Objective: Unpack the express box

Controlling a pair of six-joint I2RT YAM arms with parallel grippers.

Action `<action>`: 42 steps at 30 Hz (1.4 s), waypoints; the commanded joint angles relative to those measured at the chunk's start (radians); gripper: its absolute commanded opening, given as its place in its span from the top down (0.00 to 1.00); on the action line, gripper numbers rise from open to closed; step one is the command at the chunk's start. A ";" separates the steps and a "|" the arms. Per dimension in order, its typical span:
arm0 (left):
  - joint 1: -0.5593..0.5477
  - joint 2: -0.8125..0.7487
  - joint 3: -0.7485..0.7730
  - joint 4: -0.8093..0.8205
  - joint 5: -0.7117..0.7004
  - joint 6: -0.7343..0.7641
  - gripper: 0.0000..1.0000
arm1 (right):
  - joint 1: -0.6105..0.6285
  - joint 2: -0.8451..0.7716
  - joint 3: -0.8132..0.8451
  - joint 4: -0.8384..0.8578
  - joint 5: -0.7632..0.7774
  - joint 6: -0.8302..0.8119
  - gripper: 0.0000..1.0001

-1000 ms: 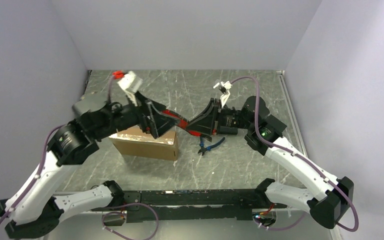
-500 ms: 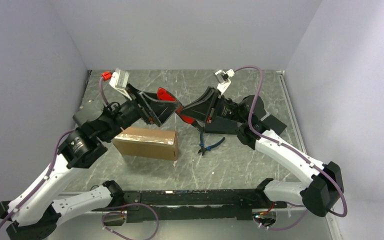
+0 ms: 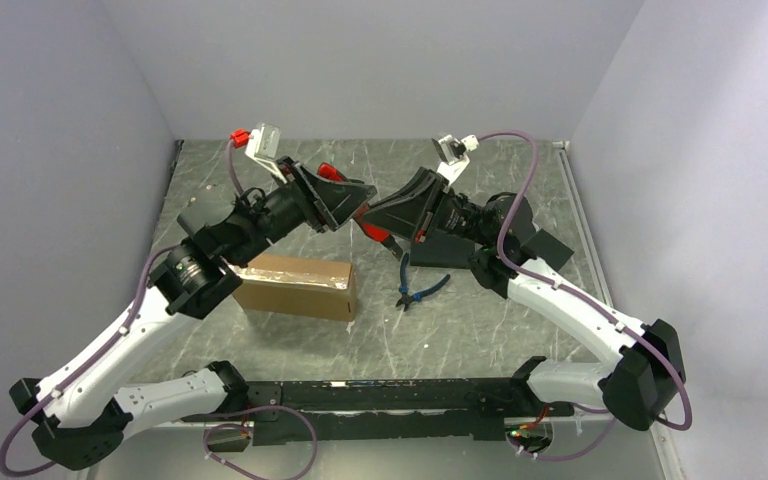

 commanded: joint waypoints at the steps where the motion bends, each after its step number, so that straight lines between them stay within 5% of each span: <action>1: 0.001 0.036 0.037 0.032 0.039 -0.017 0.48 | 0.005 -0.029 0.020 0.070 0.023 -0.001 1.00; 3: 0.002 0.037 0.033 0.032 0.036 -0.017 0.53 | 0.005 -0.029 0.019 0.079 0.020 0.002 1.00; 8: 0.002 0.021 0.018 0.058 0.041 0.034 0.99 | 0.005 -0.035 0.011 0.073 0.021 0.000 1.00; 10: 0.001 0.017 0.027 0.038 0.046 0.072 1.00 | 0.005 -0.045 0.018 0.019 0.026 -0.036 1.00; 14: 0.001 -0.014 0.026 -0.012 0.001 0.138 1.00 | 0.004 -0.103 0.067 -0.363 0.078 -0.270 0.33; 17: 0.001 -0.050 0.039 -0.098 -0.087 0.183 1.00 | 0.002 -0.186 0.076 -0.618 0.227 -0.488 0.02; 24: 0.002 -0.137 0.090 -0.333 -0.264 0.259 1.00 | -0.010 -0.327 -0.095 -0.832 0.599 -0.716 0.00; 28: 0.001 -0.177 0.093 -0.405 -0.328 0.246 1.00 | -0.010 -0.343 -0.234 -0.767 0.556 -0.781 0.00; 34: 0.001 -0.215 0.099 -0.468 -0.347 0.220 1.00 | 0.017 -0.271 -0.425 -0.435 0.369 -0.847 0.00; 42: 0.001 -0.243 0.110 -0.531 -0.394 0.210 1.00 | 0.228 -0.085 -0.422 -0.340 0.382 -1.233 0.00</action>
